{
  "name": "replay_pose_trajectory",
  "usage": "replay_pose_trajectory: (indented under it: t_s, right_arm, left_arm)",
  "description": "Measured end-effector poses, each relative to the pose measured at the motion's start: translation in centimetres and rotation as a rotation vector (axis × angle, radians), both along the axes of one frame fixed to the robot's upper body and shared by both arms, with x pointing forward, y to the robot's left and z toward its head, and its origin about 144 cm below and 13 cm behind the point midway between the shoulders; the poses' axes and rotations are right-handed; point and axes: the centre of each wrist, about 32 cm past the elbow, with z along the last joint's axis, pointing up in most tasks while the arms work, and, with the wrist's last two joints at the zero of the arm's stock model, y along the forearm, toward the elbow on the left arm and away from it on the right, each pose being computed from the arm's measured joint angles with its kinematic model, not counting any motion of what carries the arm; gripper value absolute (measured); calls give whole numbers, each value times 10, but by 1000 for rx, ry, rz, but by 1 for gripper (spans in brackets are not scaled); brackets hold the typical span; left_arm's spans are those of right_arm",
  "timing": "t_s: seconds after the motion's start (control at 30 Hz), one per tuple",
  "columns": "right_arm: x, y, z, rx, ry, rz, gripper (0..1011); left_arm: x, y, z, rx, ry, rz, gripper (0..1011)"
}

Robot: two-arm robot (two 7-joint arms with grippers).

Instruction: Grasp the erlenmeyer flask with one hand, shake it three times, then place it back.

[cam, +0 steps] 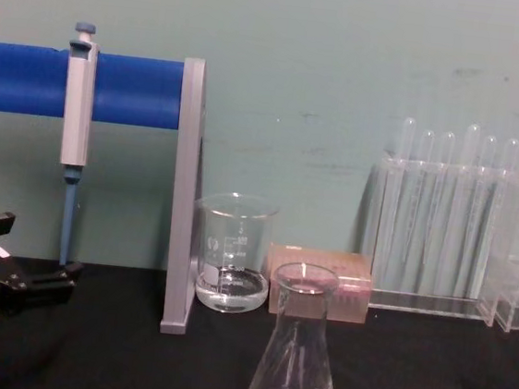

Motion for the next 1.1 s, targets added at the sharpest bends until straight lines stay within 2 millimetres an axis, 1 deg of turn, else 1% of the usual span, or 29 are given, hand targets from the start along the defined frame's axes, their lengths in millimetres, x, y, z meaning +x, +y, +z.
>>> replay_pose_trajectory:
  t_s: [0.83,1.1]
  right_arm:
    - [0,0,0,0,0,0,1002]
    - [-1,-7,5,5,-5,14,1002]
  left_arm:
    - [0,0,0,0,0,0,1001]
    - [0,0,0,0,0,0,1001]
